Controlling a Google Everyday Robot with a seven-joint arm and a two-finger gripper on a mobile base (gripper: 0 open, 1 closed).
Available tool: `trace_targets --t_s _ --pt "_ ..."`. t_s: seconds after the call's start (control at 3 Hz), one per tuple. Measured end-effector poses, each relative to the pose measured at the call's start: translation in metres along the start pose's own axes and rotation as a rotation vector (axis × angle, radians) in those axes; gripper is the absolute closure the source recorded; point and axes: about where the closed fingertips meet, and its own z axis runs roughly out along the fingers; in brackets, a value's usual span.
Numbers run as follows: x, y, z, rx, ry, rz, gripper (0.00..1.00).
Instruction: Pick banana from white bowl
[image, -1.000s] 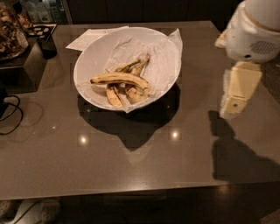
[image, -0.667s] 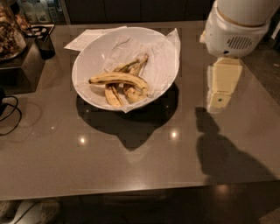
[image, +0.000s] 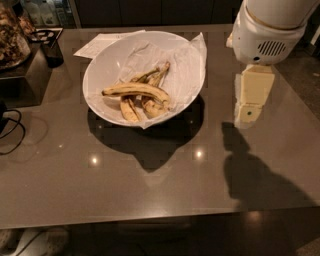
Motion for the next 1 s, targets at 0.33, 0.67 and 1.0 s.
trace_targets --t_s 0.33,0.67,1.0 --pt "-0.041 -0.007 -0.023 0.000 -0.048 -0.045 0.00" --pt "-0.103 -0.028 -0.041 0.018 -0.101 -0.104 0.00" --pt "-0.121 -0.035 -0.050 0.055 -0.139 -0.123 0.00"
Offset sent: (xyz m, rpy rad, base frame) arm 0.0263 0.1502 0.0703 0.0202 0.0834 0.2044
